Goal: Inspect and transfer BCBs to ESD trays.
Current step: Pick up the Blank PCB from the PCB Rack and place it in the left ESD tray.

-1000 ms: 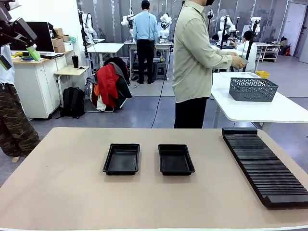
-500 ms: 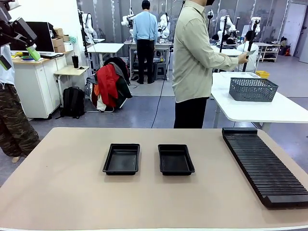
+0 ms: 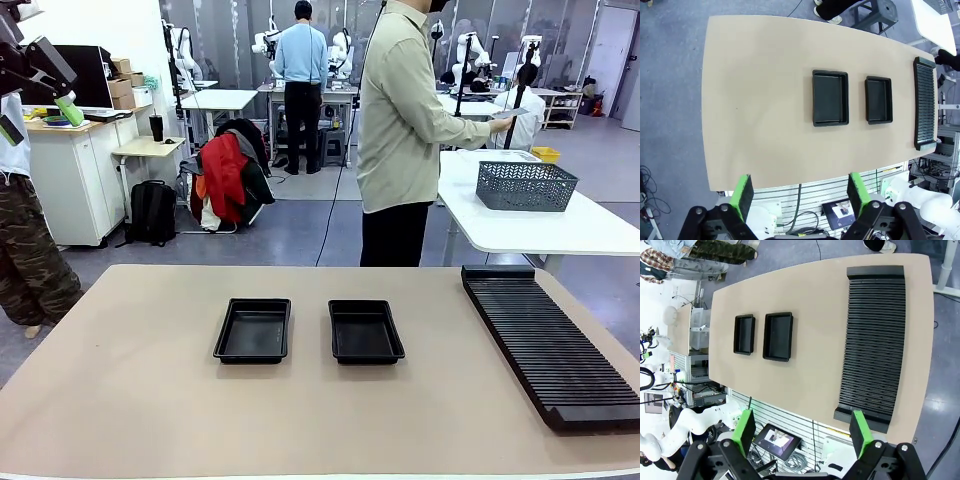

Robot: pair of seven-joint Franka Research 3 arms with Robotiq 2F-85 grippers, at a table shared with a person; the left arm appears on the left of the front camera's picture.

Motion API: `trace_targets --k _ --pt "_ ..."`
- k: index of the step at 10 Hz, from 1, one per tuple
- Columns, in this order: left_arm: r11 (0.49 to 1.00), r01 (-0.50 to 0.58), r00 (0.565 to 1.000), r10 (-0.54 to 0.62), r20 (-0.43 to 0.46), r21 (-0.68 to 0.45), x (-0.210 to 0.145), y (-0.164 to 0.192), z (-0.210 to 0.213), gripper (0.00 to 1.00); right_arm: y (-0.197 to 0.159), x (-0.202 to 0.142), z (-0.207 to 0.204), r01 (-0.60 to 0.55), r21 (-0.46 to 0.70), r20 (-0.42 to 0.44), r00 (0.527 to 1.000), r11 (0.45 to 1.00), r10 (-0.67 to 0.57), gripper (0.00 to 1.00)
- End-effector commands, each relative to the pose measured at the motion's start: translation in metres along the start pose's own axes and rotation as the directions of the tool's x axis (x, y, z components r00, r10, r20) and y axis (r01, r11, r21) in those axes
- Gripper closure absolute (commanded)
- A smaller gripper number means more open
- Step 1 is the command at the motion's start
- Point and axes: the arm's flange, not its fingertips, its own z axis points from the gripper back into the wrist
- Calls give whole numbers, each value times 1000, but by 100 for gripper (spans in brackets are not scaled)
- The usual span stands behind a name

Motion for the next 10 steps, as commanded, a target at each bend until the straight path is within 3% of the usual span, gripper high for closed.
trace_targets --k 1,10 --pt "1000 -6 1000 6 2 1 0 1 0 0 0 0 0 0 0 -1 1000 1000 0 0" --pt "1000 -6 1000 6 2 1 0 1 0 0 0 0 0 0 0 -1 1000 1000 0 0"
